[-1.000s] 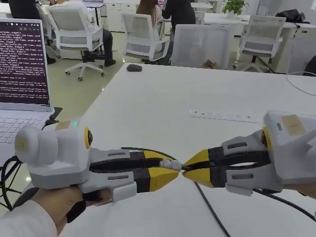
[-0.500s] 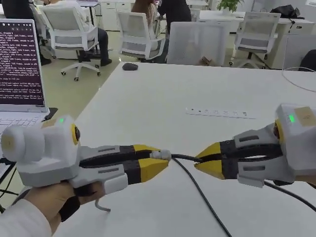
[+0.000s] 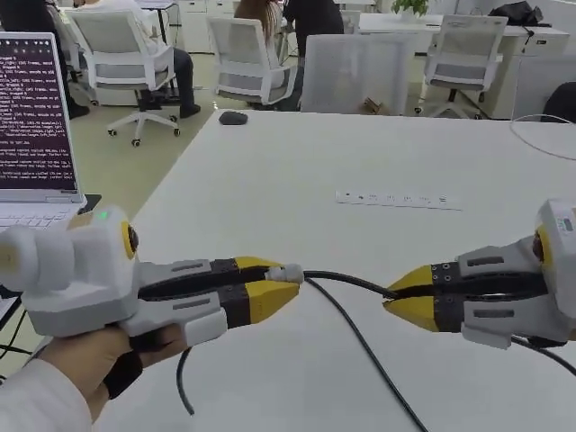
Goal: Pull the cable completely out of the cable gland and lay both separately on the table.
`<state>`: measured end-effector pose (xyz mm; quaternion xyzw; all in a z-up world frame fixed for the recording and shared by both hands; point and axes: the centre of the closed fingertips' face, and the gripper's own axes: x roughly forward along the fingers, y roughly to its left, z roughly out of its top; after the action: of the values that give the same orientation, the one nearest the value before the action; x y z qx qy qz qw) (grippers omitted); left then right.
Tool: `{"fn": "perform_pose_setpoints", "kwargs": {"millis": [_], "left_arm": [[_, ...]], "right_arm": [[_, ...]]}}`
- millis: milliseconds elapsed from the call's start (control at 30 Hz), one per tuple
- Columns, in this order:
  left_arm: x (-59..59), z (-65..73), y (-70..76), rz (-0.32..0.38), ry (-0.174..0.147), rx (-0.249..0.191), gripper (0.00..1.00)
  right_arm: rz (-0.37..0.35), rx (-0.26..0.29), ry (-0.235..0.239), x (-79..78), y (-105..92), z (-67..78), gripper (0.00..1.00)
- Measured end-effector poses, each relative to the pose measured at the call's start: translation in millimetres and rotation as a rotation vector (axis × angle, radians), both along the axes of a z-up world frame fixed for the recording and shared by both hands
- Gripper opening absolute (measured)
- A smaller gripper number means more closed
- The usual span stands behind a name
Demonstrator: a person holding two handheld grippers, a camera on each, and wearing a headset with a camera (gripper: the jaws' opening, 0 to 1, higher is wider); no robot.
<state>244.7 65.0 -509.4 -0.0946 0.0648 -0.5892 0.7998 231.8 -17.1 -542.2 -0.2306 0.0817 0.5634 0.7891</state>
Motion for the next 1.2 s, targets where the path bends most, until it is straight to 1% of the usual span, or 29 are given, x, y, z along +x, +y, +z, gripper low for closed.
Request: {"fn": "perform_pose_setpoints", "kwargs": {"millis": [100, 133, 267, 333, 500, 600, 667, 733, 833, 933, 1033, 1133, 1200], "left_arm": [[3.4, 1.9, 3.4, 0.017, 0.004, -0.012, 0.16], [3.5, 1.4, 3.2, 0.018, 0.006, -0.010, 0.16], [1.7, 0.2, 0.9, 0.010, -0.003, 0.002, 0.16], [0.7, -1.9, -0.3, 0.004, -0.008, 0.018, 0.16], [-1.0, -2.0, -1.5, -0.006, -0.012, 0.021, 0.16], [-0.5, -2.8, -1.5, -0.005, -0.010, 0.025, 0.16], [0.0, -4.2, -1.4, -0.003, -0.008, 0.031, 0.16], [0.1, -5.6, -1.6, -0.003, -0.005, 0.036, 0.16], [-0.6, -12.3, -4.7, -0.013, -0.004, 0.072, 0.16], [-3.3, -17.1, -7.6, -0.028, -0.003, 0.095, 0.16], [-5.5, -21.7, -10.0, -0.045, 0.002, 0.114, 0.16], [-7.3, -23.2, -11.6, -0.059, 0.002, 0.122, 0.16], [-7.8, -23.7, -11.6, -0.066, 0.002, 0.124, 0.16]], "right_arm": [[-0.013, 0.007, 0.006, 0.6, -2.3, 0.3, 0.04], [-0.014, 0.006, 0.006, 0.4, -2.5, -0.1, 0.04], [-0.018, 0.000, 0.016, -0.7, -3.6, -4.7, 0.04], [-0.020, -0.013, 0.027, -0.8, -4.1, -8.9, 0.05], [-0.027, -0.029, 0.042, 1.5, -5.2, -12.9, 0.06], [-0.053, -0.023, 0.055, 5.4, -5.5, -12.9, 0.13], [-0.054, -0.028, 0.062, 4.6, -3.8, -13.4, 0.16], [-0.051, -0.034, 0.061, 2.6, -1.1, -12.8, 0.19], [-0.058, -0.048, 0.057, 1.8, 1.0, -12.5, 0.24], [-0.063, -0.052, 0.052, 0.6, 4.6, -13.0, 0.22], [-0.067, -0.049, 0.047, 0.7, 11.3, -11.3, 0.23], [-0.046, -0.059, 0.034, 0.4, 22.2, -8.6, 0.23], [-0.017, -0.080, 0.014, -0.6, 30.6, -7.4, 0.23]]}}
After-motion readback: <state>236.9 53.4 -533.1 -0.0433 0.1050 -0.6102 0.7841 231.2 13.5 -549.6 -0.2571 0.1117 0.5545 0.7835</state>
